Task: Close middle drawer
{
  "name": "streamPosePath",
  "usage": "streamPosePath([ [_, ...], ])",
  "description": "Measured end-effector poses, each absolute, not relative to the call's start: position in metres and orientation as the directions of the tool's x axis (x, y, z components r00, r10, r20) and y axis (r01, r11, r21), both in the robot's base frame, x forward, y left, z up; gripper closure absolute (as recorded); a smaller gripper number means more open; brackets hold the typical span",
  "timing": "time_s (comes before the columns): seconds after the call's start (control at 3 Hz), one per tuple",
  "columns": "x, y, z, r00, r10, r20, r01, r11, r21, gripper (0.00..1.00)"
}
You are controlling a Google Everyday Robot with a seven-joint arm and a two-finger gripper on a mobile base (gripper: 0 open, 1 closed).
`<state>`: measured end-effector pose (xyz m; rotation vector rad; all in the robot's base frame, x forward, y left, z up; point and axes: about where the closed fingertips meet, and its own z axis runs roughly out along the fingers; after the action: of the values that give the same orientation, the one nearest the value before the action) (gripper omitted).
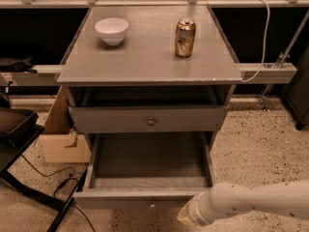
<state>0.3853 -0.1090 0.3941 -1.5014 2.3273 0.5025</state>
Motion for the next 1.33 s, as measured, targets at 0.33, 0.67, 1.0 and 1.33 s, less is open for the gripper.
streamPosePath([
  [0.33,0.398,-0.101,0.333,-0.399,-0.816,-0.417,-0.910,0.408,0.073,1.00],
  [0.67,0.416,-0.092,0.305,-0.410,-0.807,-0.424,-0.898,0.439,0.032,1.00],
  [1.0,0.424,-0.085,0.287,-0.424,-0.793,-0.438,-0.888,0.459,0.028,1.00],
  [1.33,0.437,-0.080,0.274,-0.431,-0.781,-0.451,-0.880,0.474,0.021,1.00],
])
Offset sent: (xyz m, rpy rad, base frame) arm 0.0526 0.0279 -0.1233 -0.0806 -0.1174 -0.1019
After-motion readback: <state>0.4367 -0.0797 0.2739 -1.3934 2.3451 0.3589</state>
